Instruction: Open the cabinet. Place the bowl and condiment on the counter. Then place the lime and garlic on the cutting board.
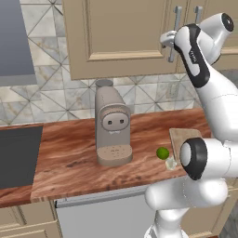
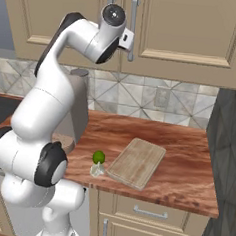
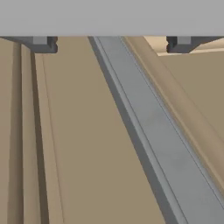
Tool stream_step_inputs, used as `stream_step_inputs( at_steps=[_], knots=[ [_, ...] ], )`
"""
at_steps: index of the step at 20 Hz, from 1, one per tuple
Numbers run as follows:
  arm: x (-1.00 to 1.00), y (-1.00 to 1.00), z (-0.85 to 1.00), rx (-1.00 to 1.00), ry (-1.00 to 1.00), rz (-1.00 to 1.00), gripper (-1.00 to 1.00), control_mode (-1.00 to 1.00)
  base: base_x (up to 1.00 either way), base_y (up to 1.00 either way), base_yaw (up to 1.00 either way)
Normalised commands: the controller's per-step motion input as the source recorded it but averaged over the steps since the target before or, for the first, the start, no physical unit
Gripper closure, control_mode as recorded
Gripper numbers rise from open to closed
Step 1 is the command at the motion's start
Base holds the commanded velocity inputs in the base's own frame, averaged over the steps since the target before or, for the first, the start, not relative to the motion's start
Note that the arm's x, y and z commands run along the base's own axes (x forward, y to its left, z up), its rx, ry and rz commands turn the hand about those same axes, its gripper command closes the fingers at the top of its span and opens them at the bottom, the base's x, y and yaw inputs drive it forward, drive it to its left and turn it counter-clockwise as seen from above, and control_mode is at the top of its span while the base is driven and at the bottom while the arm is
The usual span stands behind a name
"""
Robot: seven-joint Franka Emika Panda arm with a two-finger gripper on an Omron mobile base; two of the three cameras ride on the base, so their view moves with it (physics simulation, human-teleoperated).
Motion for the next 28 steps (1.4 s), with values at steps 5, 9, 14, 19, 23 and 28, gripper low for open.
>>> stream_step_inputs(
  at_steps=[5,9,14,19,23,28],
  knots=[
    [0.21,0.00,-0.18,-0.01,-0.08,0.00,-1.00,-1.00,0.00,0.00,0.00],
    [0.09,0.00,-0.46,-0.08,-0.19,0.00,1.00,-1.00,0.00,0.00,0.00],
    [0.49,0.17,-0.48,-0.01,-0.07,0.00,1.00,-1.00,0.00,0.00,0.00],
    [0.92,0.64,-0.18,0.00,0.01,0.00,1.00,-1.00,0.00,0.00,0.00],
    [0.92,0.89,-0.01,0.05,0.03,0.00,1.00,-1.00,0.00,0.00,0.00],
    [0.47,0.77,0.01,0.16,0.15,0.11,1.00,-1.00,0.00,0.00,0.00]
  ],
)
